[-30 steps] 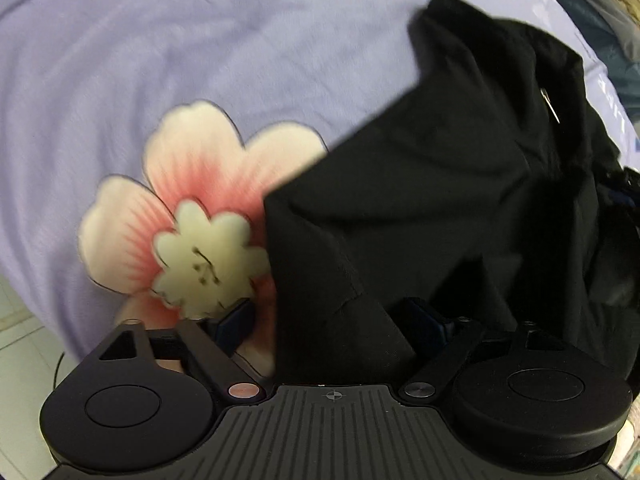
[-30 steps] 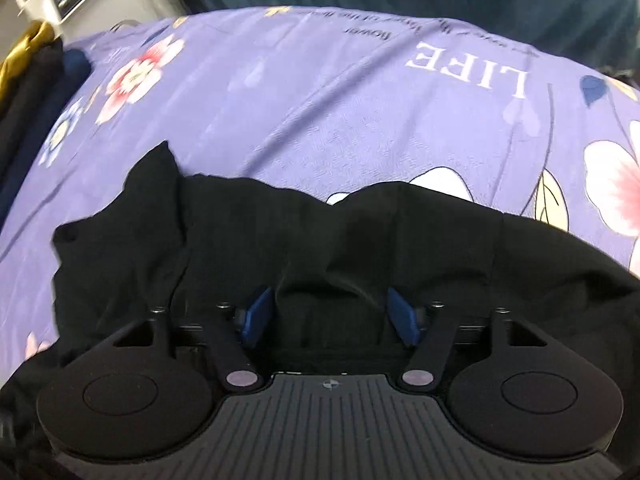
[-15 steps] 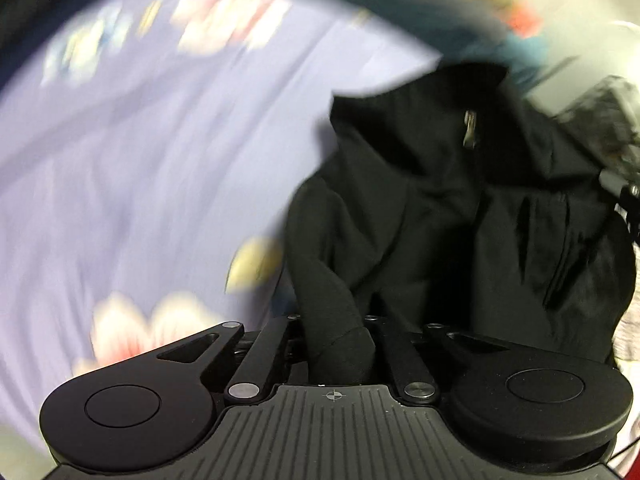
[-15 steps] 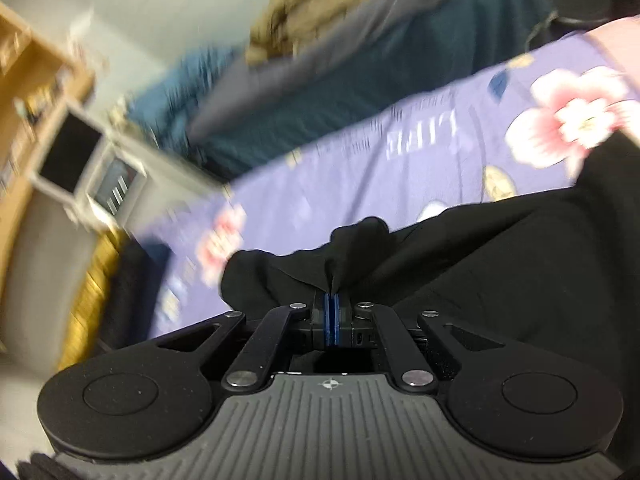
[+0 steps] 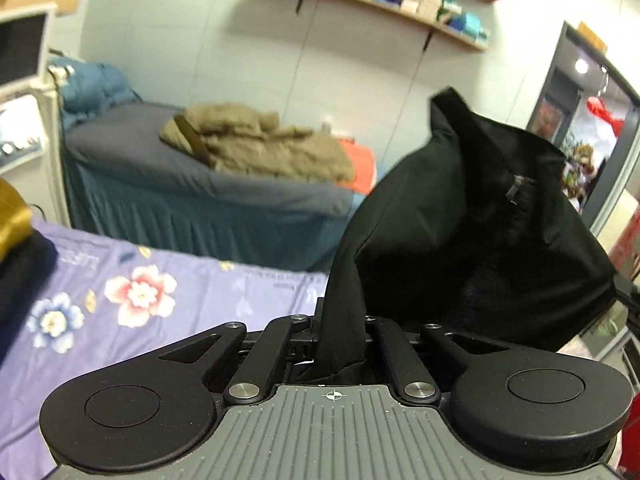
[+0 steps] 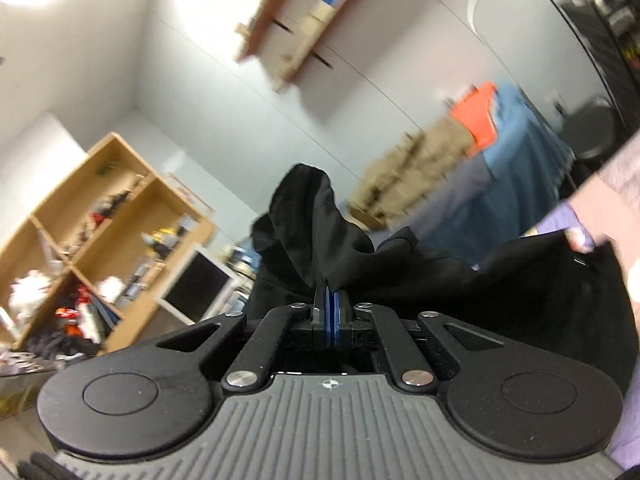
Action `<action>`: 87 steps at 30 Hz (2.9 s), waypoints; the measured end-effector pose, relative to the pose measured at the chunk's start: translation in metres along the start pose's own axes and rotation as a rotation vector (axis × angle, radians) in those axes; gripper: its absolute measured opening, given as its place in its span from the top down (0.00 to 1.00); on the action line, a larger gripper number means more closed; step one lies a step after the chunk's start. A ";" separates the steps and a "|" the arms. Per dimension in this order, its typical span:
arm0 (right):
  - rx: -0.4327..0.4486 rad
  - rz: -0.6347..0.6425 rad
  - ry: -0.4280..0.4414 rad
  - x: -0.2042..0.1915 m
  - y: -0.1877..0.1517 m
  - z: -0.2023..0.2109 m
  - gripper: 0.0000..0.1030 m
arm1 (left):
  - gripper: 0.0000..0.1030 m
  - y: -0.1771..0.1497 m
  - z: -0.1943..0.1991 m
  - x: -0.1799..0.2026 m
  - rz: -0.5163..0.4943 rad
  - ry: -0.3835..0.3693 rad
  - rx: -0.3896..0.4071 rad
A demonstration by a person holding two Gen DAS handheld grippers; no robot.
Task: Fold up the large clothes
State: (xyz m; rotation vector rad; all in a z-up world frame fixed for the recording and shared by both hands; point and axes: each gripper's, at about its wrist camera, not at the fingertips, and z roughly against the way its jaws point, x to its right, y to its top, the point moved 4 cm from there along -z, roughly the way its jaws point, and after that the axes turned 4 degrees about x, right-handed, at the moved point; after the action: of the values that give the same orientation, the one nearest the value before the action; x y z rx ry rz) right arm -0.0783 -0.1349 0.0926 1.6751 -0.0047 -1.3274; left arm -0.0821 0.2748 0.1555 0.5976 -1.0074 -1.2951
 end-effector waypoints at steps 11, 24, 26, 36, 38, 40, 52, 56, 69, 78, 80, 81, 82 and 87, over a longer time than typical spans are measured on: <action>0.215 0.135 0.405 -0.084 0.110 0.036 0.98 | 0.61 0.129 0.076 0.086 -0.185 -0.032 0.313; 0.072 0.137 -0.236 0.053 0.092 -0.155 0.22 | 0.00 0.017 -0.257 -0.044 -0.123 0.212 -0.334; 0.005 0.092 -0.406 0.105 0.063 -0.140 0.24 | 0.00 -0.028 -0.281 -0.079 -0.088 0.248 -0.452; -0.053 -0.157 -0.901 0.202 -0.049 0.059 0.18 | 0.00 -0.124 -0.200 -0.221 0.244 0.372 -0.568; -0.061 -0.167 -0.921 0.198 -0.059 0.067 0.18 | 0.00 -0.126 -0.181 -0.226 0.273 0.382 -0.556; -0.092 -0.174 -0.895 0.195 -0.071 0.067 0.17 | 0.00 -0.127 -0.173 -0.218 0.283 0.366 -0.555; -0.389 -0.188 -0.561 0.148 -0.159 -0.050 0.18 | 0.00 -0.193 -0.145 -0.102 0.174 0.152 -0.705; -0.373 -0.211 -0.619 0.178 -0.155 -0.079 0.26 | 0.00 -0.200 -0.129 -0.091 0.114 0.160 -0.700; -0.333 -0.256 -0.662 0.257 -0.094 -0.173 0.21 | 0.00 -0.203 -0.096 -0.133 0.211 0.313 -0.663; -0.369 0.082 -0.528 0.195 -0.061 -0.213 0.94 | 0.00 -0.203 -0.107 -0.137 0.210 0.323 -0.659; -0.342 0.339 -0.520 0.159 -0.021 -0.225 0.95 | 0.00 -0.201 -0.113 -0.139 0.211 0.327 -0.651; -0.308 0.445 -0.537 0.146 0.002 -0.231 0.95 | 0.00 -0.199 -0.116 -0.138 0.207 0.326 -0.645; -0.268 0.533 -0.568 0.136 0.024 -0.238 0.95 | 0.00 -0.197 -0.119 -0.137 0.200 0.321 -0.640; -0.285 0.836 -0.826 0.155 0.088 -0.297 0.91 | 0.00 -0.190 -0.134 -0.119 0.133 0.276 -0.632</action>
State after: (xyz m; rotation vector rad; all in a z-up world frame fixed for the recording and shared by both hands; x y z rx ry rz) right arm 0.2533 -0.0679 0.0184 0.6428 -0.8588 -1.1703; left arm -0.0559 0.3257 -0.0995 0.2063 -0.3664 -1.2818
